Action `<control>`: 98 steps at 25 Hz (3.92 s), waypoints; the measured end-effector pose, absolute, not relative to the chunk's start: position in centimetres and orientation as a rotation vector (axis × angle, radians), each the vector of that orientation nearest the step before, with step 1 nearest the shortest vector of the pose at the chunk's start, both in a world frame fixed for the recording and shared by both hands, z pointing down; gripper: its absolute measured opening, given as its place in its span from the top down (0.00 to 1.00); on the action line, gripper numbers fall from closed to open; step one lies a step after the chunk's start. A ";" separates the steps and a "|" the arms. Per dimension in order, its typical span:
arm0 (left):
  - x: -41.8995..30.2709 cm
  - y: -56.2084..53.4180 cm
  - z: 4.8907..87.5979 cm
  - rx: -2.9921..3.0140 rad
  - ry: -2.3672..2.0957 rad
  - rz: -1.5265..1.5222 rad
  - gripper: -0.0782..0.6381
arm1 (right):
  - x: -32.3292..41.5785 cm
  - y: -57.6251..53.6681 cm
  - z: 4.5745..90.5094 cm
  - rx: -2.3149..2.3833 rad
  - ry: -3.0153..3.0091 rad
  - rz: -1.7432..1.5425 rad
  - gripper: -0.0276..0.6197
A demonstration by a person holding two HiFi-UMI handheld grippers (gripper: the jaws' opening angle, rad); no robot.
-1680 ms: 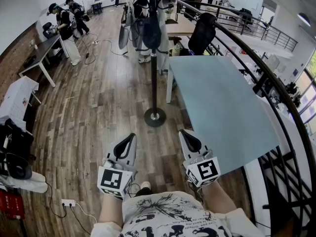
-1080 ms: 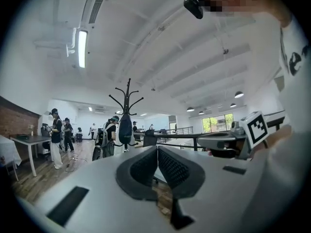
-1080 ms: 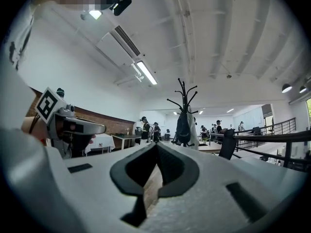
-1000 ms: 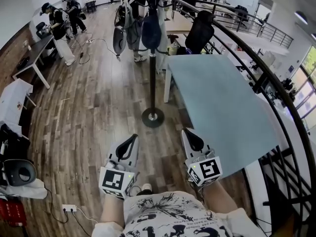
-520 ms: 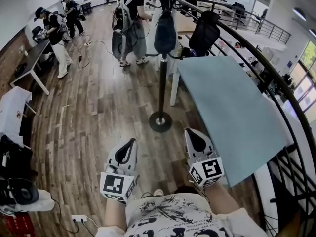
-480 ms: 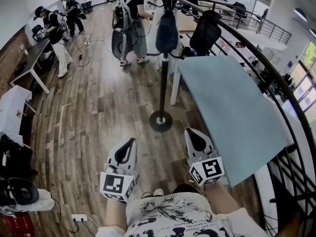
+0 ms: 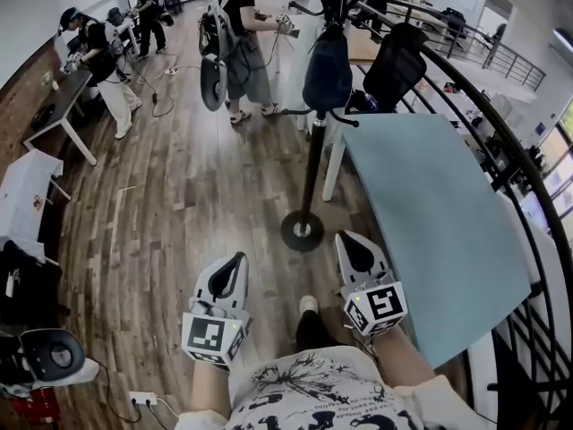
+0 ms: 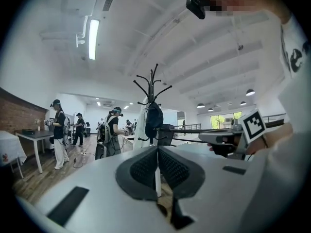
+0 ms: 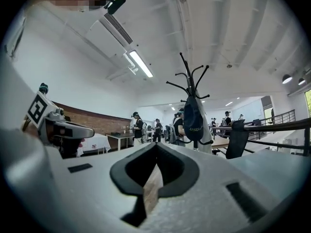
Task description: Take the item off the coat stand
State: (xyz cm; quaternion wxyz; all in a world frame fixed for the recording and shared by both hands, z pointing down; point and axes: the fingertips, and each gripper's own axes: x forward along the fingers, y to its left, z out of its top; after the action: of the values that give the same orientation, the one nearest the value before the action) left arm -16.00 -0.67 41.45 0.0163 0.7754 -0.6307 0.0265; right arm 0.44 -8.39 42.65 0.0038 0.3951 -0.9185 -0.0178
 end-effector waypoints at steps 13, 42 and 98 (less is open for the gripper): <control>-16.1 -19.9 37.3 2.440 -2.083 0.047 0.88 | 0.4 -28.8 39.3 1.230 -2.938 -0.174 0.97; -17.9 -33.9 37.4 2.702 -1.751 0.035 0.88 | -4.8 -45.6 34.1 1.394 -2.742 -0.304 0.57; -20.4 -29.2 35.7 2.755 -1.722 0.030 0.88 | -2.8 -33.3 37.9 1.573 -2.665 -0.238 0.94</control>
State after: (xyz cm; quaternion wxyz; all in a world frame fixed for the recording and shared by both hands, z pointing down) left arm -20.37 -29.21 35.72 -0.0537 0.8468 -0.5291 0.0091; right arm -2.79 -33.26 37.91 0.0189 0.5068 -0.8584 -0.0766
